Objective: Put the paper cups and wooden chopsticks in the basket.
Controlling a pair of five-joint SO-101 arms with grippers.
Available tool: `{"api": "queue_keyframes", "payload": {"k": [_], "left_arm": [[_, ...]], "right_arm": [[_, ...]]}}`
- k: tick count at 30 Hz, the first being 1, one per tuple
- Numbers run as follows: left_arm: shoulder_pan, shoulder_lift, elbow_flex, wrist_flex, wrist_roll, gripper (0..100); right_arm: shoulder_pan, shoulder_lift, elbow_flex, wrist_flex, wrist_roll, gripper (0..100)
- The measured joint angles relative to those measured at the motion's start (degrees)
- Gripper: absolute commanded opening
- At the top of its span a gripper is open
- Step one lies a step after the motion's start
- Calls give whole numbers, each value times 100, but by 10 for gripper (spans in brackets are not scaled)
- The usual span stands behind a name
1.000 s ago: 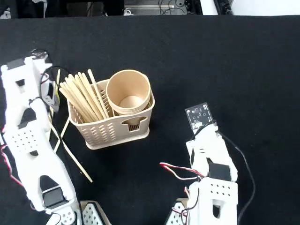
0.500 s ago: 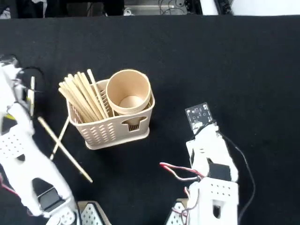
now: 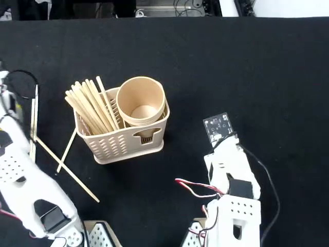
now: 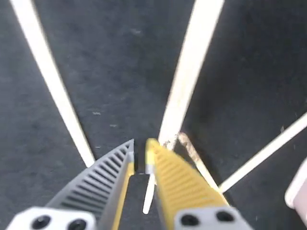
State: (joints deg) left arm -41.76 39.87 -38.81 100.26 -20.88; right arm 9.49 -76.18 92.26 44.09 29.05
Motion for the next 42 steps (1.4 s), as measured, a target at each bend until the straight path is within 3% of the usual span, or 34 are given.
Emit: {"api": "queue_keyframes", "payload": {"k": [9, 12, 19, 25, 30, 42], "left_arm": [[299, 1090, 132, -897, -62, 179], [281, 1257, 79, -1002, -70, 31], [273, 1477, -246, -967, -35, 27], [246, 1424, -905, -123, -26, 27], [360, 554, -914, -9, 185, 27], [765, -2884, 536, 18, 475, 28]], "right_arm": [[0, 0, 0, 0, 0, 15], [0, 0, 0, 0, 0, 15], [0, 0, 0, 0, 0, 15], [0, 0, 0, 0, 0, 15], [0, 0, 0, 0, 0, 15], [0, 0, 0, 0, 0, 15]]}}
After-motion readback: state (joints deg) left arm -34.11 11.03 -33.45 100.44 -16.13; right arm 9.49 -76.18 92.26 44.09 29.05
